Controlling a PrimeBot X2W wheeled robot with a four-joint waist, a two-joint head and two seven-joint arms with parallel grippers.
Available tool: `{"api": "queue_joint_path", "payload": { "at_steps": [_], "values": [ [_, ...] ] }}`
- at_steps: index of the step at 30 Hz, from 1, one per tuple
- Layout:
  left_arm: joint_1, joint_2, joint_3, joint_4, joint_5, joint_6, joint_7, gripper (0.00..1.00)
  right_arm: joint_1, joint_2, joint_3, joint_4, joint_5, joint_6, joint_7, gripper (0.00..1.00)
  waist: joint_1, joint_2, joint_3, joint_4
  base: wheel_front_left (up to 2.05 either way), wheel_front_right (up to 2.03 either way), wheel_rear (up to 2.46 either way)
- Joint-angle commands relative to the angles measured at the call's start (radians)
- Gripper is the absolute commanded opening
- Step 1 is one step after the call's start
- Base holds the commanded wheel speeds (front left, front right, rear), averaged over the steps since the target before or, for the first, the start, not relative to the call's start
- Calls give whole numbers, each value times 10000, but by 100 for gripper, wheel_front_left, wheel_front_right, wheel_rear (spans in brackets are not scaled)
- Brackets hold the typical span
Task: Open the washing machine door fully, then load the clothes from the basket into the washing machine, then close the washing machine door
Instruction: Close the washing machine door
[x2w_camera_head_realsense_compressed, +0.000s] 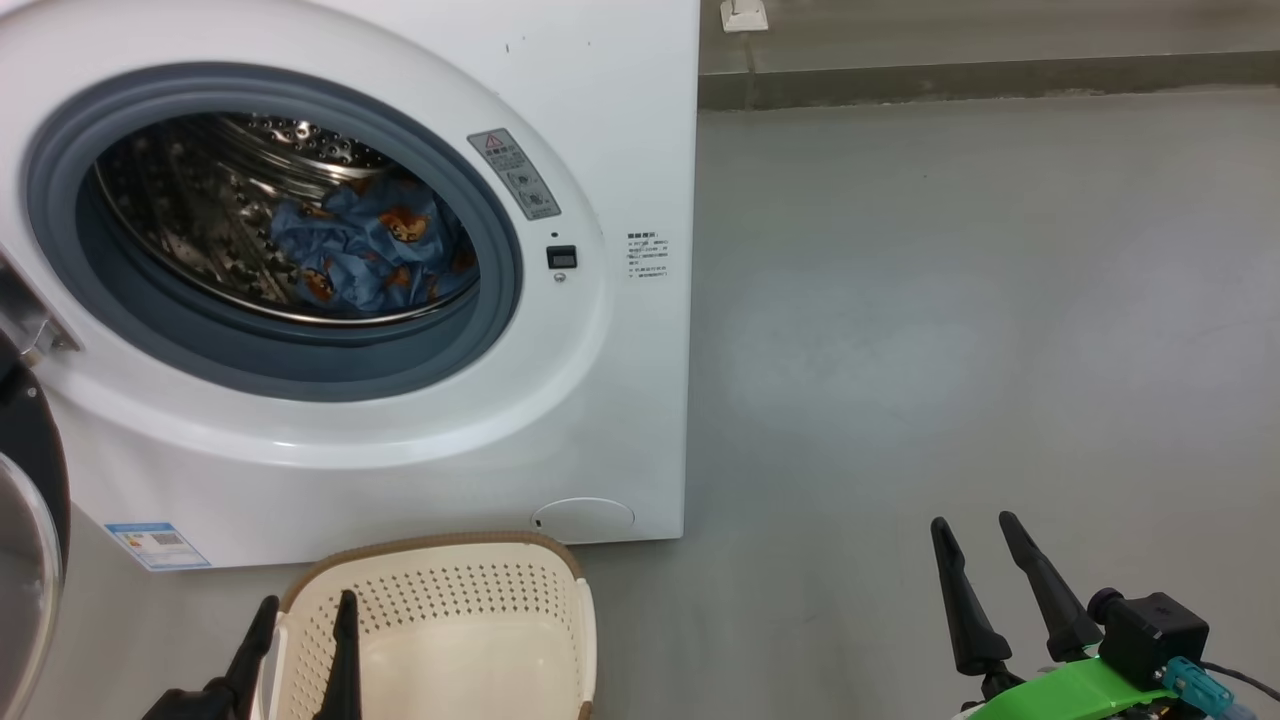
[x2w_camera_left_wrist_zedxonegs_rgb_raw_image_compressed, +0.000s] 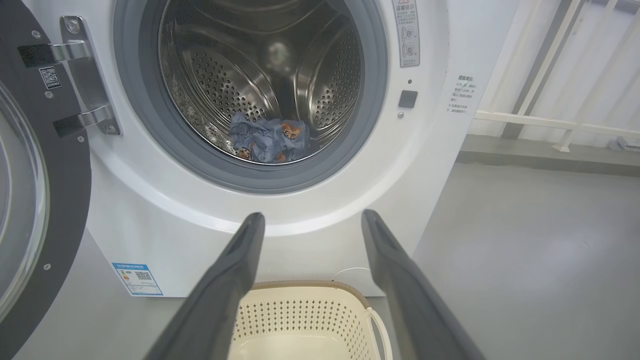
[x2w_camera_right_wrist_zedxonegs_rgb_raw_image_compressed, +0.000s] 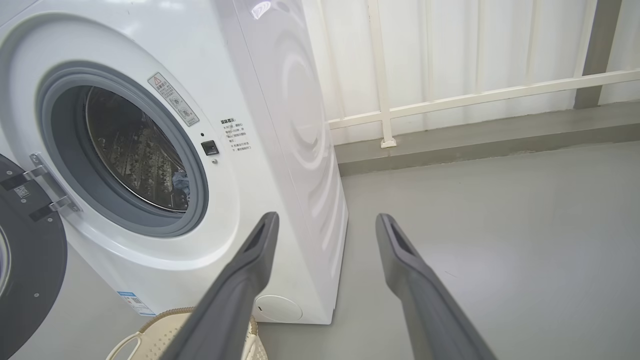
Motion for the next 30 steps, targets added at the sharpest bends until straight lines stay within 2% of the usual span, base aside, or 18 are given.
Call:
{"api": "queue_joint_path", "payload": {
  "at_steps": [1,15,30],
  "values": [
    [-317,53,319,-197,12,-13,-55,100,-131,-9,285,-218,-38,16,-120,100,0,0,0,2,0,0,0],
    [-409,53,368,96,-134,-24,-55,100,-163,-5,303,-170,-5,16,-120,100,0,0,66,28,-25,25,0],
    [-430,53,485,50,-111,-27,-55,100,-162,1,284,-144,23,16,-120,100,0,0,96,69,-176,176,0]
  ]
}}
